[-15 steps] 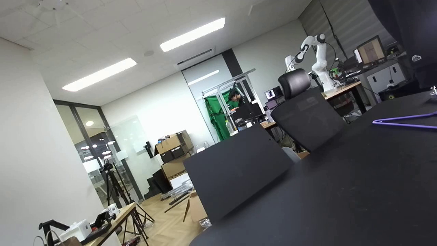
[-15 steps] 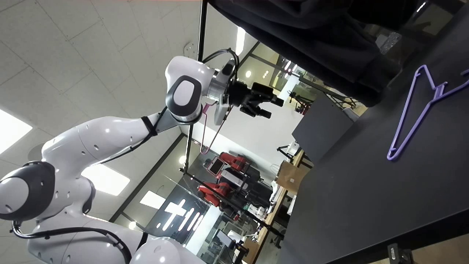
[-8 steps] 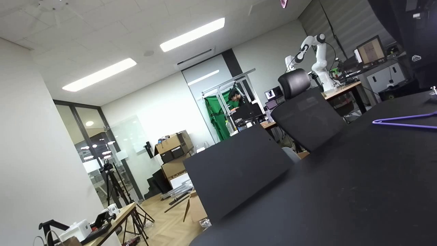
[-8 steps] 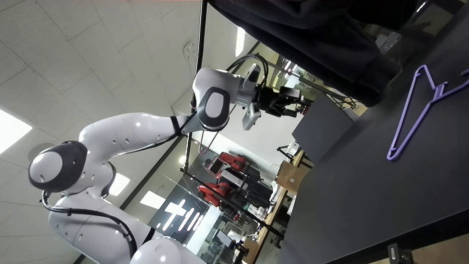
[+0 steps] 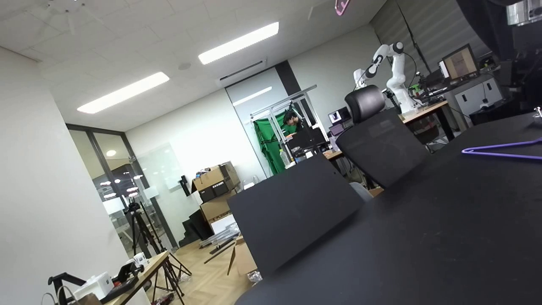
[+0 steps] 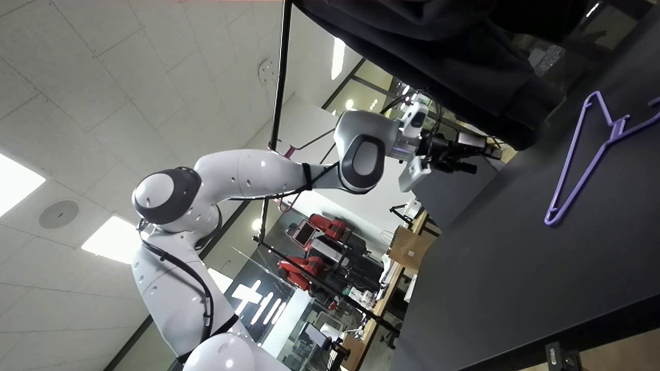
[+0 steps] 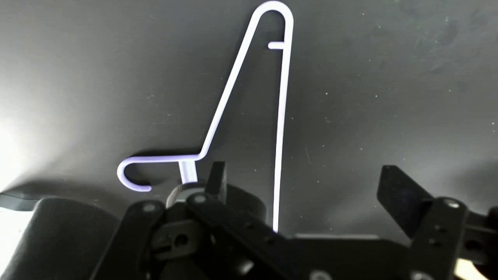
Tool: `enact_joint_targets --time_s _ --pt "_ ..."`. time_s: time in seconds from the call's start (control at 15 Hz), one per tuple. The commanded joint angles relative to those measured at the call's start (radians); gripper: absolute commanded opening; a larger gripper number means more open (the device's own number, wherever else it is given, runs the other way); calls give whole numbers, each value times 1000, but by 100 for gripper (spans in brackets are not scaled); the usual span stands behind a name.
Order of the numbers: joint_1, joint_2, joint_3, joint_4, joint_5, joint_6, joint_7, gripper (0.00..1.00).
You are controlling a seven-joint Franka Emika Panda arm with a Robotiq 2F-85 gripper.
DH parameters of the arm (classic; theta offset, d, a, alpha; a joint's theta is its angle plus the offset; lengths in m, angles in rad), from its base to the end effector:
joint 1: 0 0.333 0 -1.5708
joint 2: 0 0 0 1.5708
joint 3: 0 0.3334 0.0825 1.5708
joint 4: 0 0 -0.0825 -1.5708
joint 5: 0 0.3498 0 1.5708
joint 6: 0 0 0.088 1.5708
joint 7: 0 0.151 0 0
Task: Pick up the hanger from the table and hang it on the horizontal support.
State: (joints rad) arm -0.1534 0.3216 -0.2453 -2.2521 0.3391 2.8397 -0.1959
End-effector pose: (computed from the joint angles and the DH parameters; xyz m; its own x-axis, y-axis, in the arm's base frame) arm 0.5159 -0.2306 0.2553 0.8430 -0.4583 0.2816 -0.4628 -0.8848 -0.0547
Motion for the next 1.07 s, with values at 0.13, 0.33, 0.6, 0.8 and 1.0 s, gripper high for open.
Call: enact_joint_targets --time_s 0.13,0.33,0.6,0.8,1.0 --pt "-42 220 74 173 -82 -33 111 100" --pt "-35 297 80 226 -131 -48 160 100" --pt "-21 363 73 276 -181 -82 203 100" --pt "-17 391 71 305 -200 -114 220 100" --pt "-9 414 63 328 -215 -144 237 74"
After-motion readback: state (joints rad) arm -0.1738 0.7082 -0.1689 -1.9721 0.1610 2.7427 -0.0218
